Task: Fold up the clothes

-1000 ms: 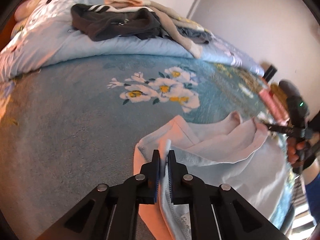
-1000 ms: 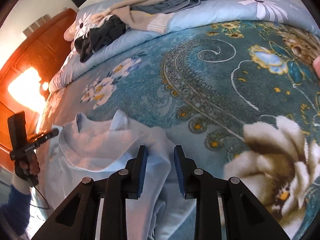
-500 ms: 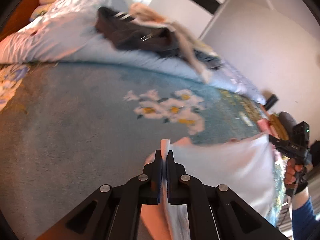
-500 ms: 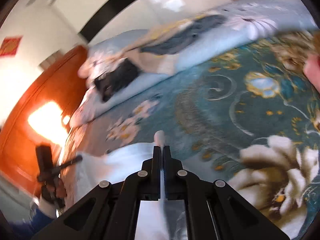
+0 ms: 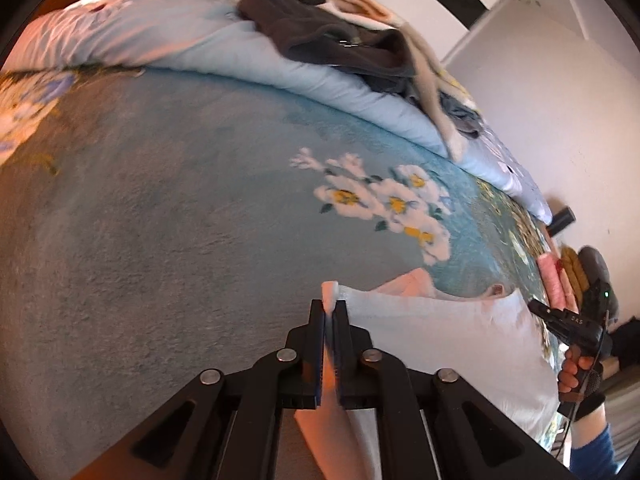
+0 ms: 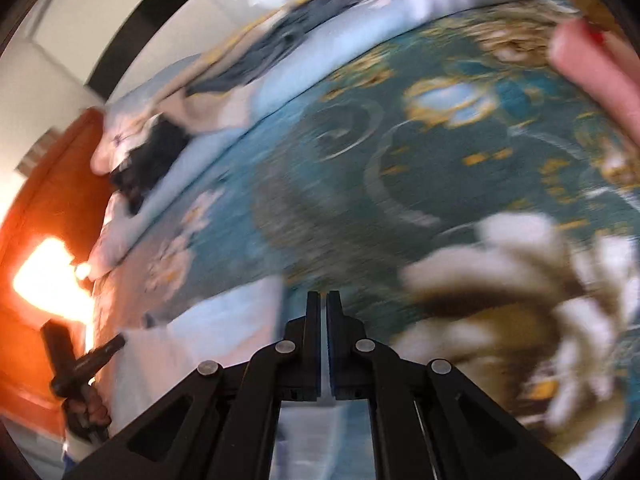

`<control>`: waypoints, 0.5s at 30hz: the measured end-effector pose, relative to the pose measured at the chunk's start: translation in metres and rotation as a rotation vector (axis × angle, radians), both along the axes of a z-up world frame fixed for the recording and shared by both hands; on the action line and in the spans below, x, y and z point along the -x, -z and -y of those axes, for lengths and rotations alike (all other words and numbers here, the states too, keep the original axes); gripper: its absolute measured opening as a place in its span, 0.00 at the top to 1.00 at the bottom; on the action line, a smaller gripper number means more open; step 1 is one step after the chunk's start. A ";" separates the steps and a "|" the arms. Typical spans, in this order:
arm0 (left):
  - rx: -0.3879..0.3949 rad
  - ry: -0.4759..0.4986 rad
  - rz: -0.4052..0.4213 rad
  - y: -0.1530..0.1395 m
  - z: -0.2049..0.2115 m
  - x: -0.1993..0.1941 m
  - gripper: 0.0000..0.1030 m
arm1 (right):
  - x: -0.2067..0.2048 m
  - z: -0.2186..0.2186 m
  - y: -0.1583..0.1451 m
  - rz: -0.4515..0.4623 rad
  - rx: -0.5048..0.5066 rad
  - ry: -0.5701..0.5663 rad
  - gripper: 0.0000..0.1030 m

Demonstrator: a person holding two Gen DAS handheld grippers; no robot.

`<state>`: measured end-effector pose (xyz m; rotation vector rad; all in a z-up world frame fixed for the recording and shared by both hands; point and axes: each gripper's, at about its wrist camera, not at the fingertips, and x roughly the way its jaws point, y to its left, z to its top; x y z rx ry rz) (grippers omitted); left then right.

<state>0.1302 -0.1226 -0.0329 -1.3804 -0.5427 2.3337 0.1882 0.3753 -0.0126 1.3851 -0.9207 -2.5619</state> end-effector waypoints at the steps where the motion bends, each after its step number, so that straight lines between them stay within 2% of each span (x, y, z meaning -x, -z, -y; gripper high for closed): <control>1: -0.016 -0.006 0.011 0.001 0.004 0.000 0.92 | -0.004 -0.008 0.000 -0.006 0.041 0.028 0.97; 4: -0.010 -0.059 0.006 -0.005 0.017 -0.001 0.91 | -0.021 -0.021 -0.013 -0.047 0.075 0.044 0.96; 7: 0.056 -0.137 0.014 -0.019 0.027 -0.011 0.91 | -0.050 -0.018 -0.025 -0.078 0.095 -0.014 0.95; 9: 0.125 -0.141 -0.026 -0.036 0.021 -0.029 0.91 | -0.074 -0.012 -0.029 -0.089 0.099 -0.037 0.94; 11: 0.151 -0.125 -0.066 -0.051 0.000 -0.058 0.91 | -0.099 -0.007 -0.025 -0.087 0.120 -0.030 0.65; 12: 0.162 -0.116 -0.086 -0.059 -0.010 -0.073 0.91 | -0.110 -0.006 -0.021 -0.085 0.149 -0.023 0.61; 15: 0.185 -0.024 -0.112 -0.066 -0.059 -0.111 0.91 | -0.134 -0.005 -0.012 -0.096 0.279 -0.003 0.61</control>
